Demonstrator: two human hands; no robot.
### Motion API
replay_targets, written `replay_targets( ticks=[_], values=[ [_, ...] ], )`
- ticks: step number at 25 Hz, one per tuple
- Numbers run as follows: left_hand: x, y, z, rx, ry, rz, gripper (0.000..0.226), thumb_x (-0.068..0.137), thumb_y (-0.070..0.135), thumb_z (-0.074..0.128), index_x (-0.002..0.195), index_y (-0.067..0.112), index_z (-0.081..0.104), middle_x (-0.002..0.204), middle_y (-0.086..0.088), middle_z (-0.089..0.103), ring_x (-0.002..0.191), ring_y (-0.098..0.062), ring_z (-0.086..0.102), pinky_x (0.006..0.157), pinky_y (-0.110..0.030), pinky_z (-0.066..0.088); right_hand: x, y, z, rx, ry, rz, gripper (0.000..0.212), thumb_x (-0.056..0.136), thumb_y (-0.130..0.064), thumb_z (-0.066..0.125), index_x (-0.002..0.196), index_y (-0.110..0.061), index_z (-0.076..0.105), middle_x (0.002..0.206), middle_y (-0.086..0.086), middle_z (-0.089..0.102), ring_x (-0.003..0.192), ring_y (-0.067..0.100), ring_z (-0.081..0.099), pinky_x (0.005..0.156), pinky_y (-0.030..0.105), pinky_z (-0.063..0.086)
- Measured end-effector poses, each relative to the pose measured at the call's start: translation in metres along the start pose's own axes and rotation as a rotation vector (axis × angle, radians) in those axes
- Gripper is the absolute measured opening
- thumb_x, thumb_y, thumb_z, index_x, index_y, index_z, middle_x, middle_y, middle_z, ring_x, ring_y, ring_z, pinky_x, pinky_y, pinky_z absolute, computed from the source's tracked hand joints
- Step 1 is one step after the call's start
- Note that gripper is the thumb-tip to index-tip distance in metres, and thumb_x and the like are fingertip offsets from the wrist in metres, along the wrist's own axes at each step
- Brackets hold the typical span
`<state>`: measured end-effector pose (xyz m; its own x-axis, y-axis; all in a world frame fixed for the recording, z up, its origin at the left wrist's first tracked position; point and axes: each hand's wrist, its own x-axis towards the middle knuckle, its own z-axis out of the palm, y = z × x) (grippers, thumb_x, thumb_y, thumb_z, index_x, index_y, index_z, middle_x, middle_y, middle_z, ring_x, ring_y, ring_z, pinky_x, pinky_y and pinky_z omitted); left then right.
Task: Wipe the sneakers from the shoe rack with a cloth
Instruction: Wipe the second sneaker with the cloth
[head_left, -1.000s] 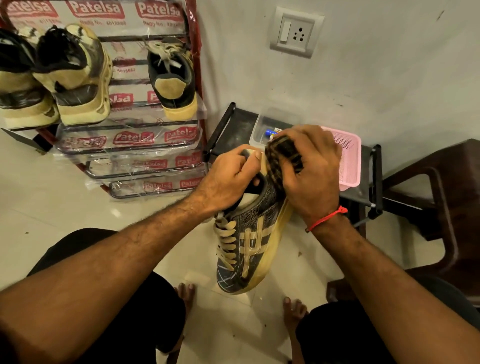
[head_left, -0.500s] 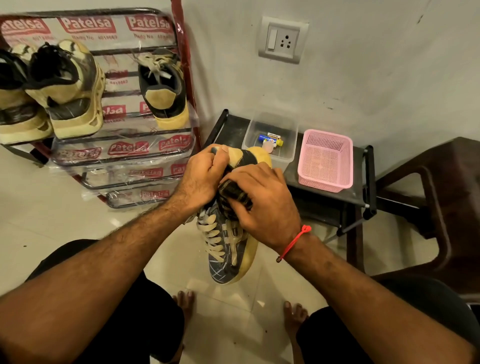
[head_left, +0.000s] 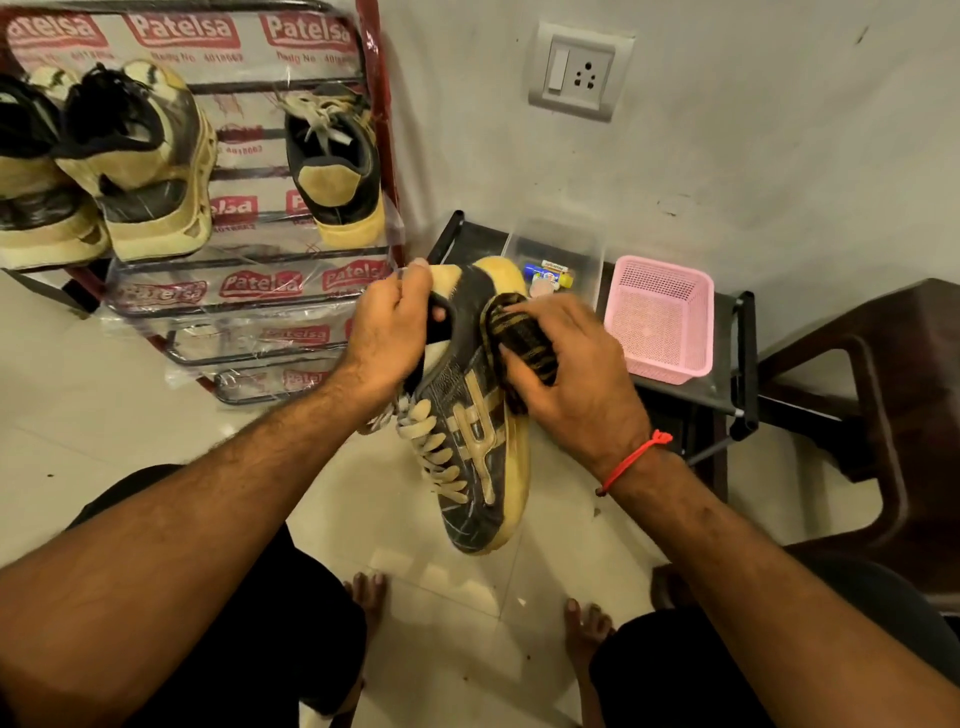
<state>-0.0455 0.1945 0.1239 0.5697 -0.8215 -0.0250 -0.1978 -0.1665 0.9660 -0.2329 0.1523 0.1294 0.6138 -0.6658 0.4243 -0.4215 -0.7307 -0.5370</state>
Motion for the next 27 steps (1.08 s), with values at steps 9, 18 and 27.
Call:
replay_targets(
  ticks=[9,18,27],
  values=[
    [-0.008,0.006,-0.001,0.086,-0.159,0.088,0.049,0.104,0.043,0.040,0.068,0.014,0.057,0.058,0.009,0.052,0.056,-0.006,0.050,0.063,-0.030,0.041,0.007,0.002,-0.012,-0.189,0.182,-0.083,0.037,0.085,-0.030,0.060,0.113,-0.007,0.068,0.112,0.012,0.062,0.105,0.032,0.058,0.090,0.046,0.048],
    [-0.009,-0.001,0.004,0.218,-0.053,0.119,0.039,0.108,0.034,0.038,0.079,0.020,0.061,0.067,0.009,0.059,0.064,-0.006,0.056,0.062,-0.024,0.043,-0.002,-0.010,0.000,0.083,-0.012,-0.062,0.028,0.085,-0.028,0.064,0.105,-0.009,0.069,0.101,0.005,0.061,0.093,0.017,0.058,0.083,0.037,0.053],
    [-0.032,-0.004,0.014,0.331,-0.376,0.500,0.048,0.101,0.045,0.030,0.115,0.013,0.062,0.083,0.007,0.066,0.074,-0.010,0.066,0.064,-0.035,0.055,0.010,0.004,-0.017,-0.084,0.180,0.014,0.030,0.085,-0.028,0.060,0.107,-0.010,0.069,0.105,0.007,0.063,0.101,0.027,0.060,0.086,0.048,0.049]
  ],
)
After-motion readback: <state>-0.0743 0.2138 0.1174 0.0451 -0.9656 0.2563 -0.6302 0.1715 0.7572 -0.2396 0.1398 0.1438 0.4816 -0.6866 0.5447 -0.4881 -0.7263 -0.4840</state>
